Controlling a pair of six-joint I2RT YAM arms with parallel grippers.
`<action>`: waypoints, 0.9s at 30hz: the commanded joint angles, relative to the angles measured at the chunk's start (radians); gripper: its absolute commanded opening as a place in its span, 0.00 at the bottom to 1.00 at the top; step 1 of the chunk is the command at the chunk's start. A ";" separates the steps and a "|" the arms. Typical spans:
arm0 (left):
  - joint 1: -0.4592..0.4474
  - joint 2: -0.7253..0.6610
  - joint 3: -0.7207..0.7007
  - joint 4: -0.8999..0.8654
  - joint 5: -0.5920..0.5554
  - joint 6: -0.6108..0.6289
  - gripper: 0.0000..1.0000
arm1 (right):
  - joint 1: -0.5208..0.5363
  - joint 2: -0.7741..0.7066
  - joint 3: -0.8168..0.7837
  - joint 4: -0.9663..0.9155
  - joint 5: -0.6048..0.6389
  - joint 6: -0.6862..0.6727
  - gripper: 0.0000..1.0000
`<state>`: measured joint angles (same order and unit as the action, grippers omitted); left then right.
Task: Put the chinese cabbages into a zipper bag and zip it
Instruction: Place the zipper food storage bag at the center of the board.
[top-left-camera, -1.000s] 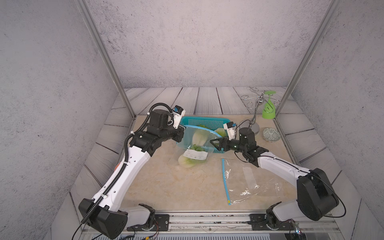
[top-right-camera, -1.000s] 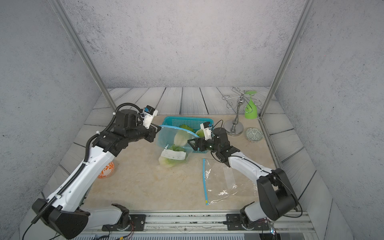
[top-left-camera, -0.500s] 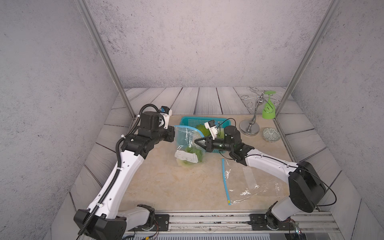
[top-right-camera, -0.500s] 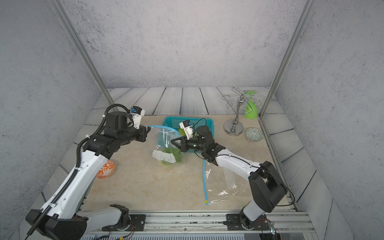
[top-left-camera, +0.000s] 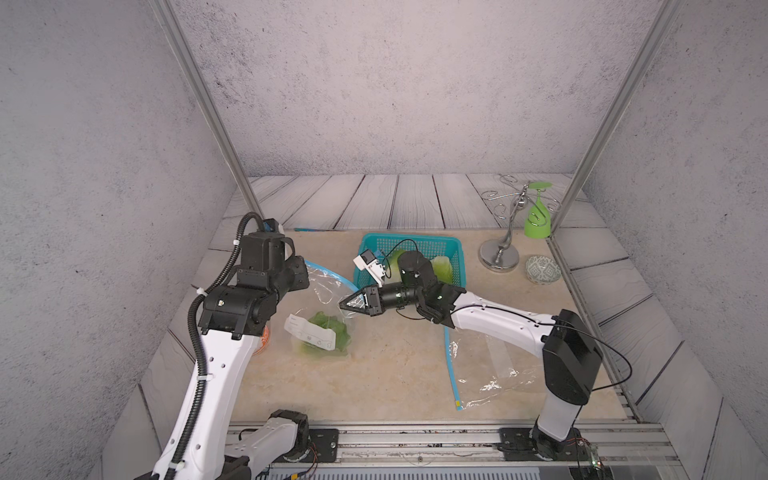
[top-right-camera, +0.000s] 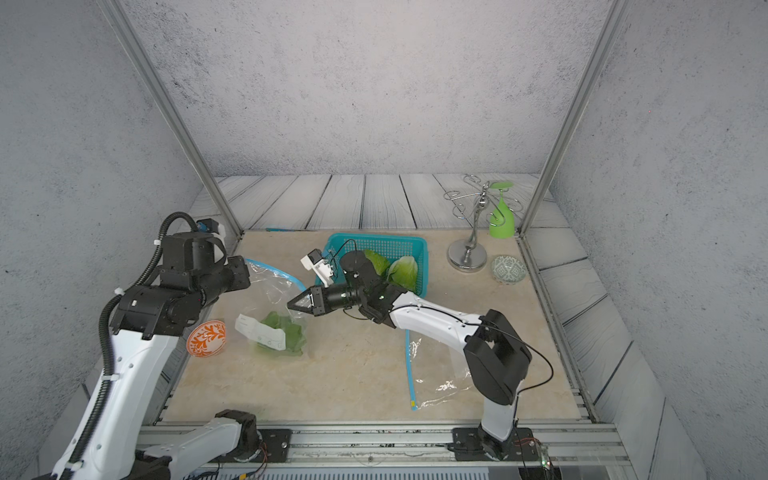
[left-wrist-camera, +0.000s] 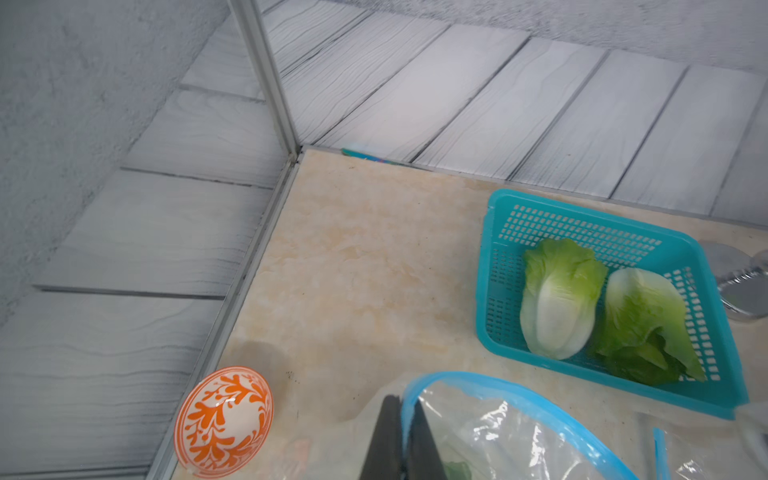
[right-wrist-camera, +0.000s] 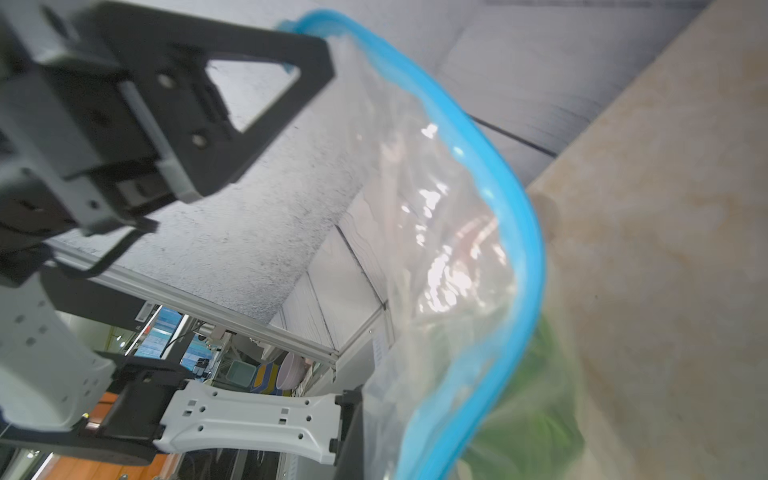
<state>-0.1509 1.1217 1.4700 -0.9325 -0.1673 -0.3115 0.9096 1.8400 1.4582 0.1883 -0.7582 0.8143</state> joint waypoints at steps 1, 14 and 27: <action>0.104 0.117 -0.032 0.032 0.080 -0.057 0.00 | -0.026 0.113 0.122 -0.256 0.105 -0.019 0.07; 0.257 0.384 0.068 0.077 0.210 -0.023 0.47 | -0.152 0.146 0.323 -0.640 0.219 -0.299 0.59; -0.032 0.133 -0.282 0.061 0.407 -0.095 0.52 | -0.290 -0.153 -0.006 -0.680 0.320 -0.339 0.61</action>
<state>-0.0998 1.2655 1.2736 -0.8261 0.1299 -0.3546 0.6125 1.7561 1.4818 -0.4763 -0.4679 0.4992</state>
